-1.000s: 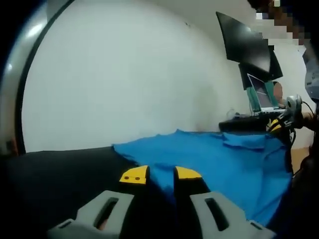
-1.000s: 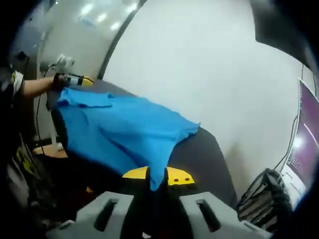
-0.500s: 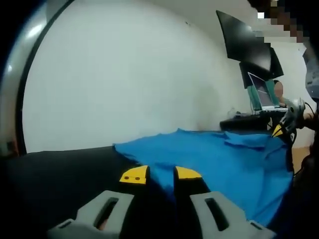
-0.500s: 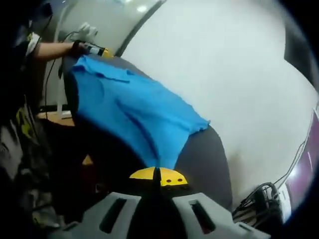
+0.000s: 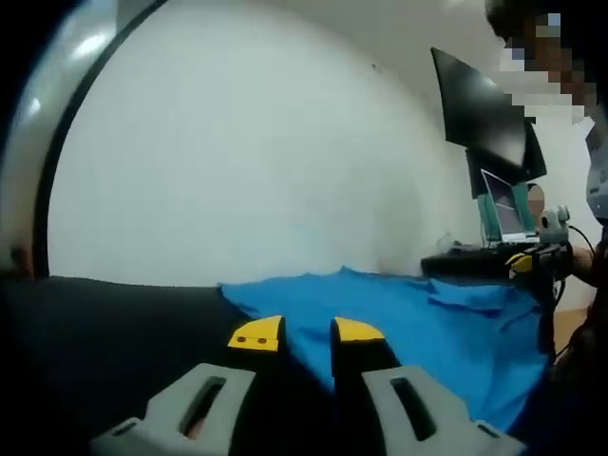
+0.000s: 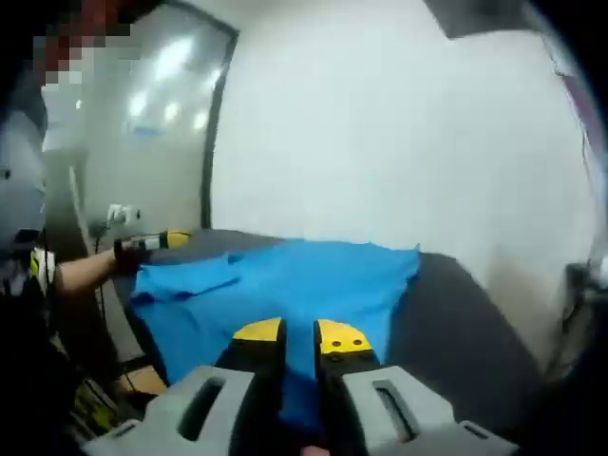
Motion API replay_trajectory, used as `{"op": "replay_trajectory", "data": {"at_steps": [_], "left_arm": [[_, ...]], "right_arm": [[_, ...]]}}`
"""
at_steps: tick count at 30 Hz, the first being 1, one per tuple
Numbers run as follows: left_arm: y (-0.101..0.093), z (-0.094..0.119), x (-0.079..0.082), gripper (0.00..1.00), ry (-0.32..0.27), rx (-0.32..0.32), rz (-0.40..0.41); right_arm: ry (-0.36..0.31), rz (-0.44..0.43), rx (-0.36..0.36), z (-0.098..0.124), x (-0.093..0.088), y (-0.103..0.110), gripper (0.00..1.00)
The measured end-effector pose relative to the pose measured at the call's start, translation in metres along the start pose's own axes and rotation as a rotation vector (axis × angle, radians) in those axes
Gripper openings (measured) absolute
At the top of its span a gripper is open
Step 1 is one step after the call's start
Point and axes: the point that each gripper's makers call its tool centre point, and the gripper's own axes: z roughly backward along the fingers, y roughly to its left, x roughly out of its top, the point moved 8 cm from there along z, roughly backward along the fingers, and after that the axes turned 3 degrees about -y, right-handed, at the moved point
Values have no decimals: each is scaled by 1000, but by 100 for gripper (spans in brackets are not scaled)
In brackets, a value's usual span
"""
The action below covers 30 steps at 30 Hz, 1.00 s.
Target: Spread out the cloth and fold it
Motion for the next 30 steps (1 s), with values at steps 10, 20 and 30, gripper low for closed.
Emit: {"op": "replay_trajectory", "data": {"at_steps": [10,20,30], "left_arm": [[-4,-2,-4,19,29,-20,-53],[-4,-2,-3,19,19,-27,-43],[-5,-2,-2,19,16,-33,-48]], "right_arm": [[184,191,108,-52,-19,42,15],[193,149,145,-44,-30,50,0],[-1,-20,-14,-54,53,-8,15]]}}
